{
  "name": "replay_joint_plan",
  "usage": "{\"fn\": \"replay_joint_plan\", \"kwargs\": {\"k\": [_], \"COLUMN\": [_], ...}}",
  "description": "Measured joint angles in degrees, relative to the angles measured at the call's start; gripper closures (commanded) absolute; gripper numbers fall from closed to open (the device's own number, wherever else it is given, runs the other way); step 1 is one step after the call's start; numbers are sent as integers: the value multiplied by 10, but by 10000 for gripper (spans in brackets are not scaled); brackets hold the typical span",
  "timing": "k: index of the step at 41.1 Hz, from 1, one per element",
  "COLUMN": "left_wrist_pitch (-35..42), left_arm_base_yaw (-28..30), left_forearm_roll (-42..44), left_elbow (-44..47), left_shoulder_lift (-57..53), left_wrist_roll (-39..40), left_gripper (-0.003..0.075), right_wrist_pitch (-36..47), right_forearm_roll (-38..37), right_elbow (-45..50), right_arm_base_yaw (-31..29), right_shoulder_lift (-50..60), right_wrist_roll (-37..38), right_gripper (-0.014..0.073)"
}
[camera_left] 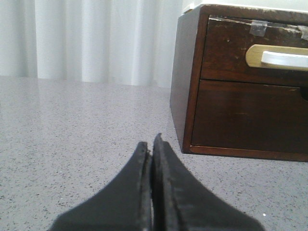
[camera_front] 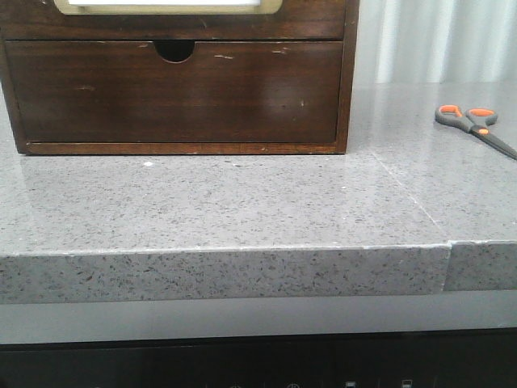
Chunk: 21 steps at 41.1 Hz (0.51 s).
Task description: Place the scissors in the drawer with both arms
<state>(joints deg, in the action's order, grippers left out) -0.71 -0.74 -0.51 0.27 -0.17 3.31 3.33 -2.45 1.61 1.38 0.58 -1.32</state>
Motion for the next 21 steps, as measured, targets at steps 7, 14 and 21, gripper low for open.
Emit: {"fn": "replay_joint_plan", "kwargs": {"k": [7, 14, 21], "left_wrist_pitch": [3, 7, -62], "left_arm_base_yaw": [0, 0, 0], "left_forearm_roll": [0, 0, 0], "left_elbow": [0, -11, -105], "left_shoulder_lift": [0, 0, 0], "left_wrist_roll": [0, 0, 0], "left_gripper": [741, 741, 741], "right_wrist_pitch": [17, -2, -93], "right_forearm_roll": [0, 24, 30], "right_elbow": [0, -23, -126], "right_arm_base_yaw": [0, 0, 0], "right_shoulder_lift": [0, 0, 0], "right_wrist_roll": [-1, -1, -1], "right_gripper": [716, 716, 716]}}
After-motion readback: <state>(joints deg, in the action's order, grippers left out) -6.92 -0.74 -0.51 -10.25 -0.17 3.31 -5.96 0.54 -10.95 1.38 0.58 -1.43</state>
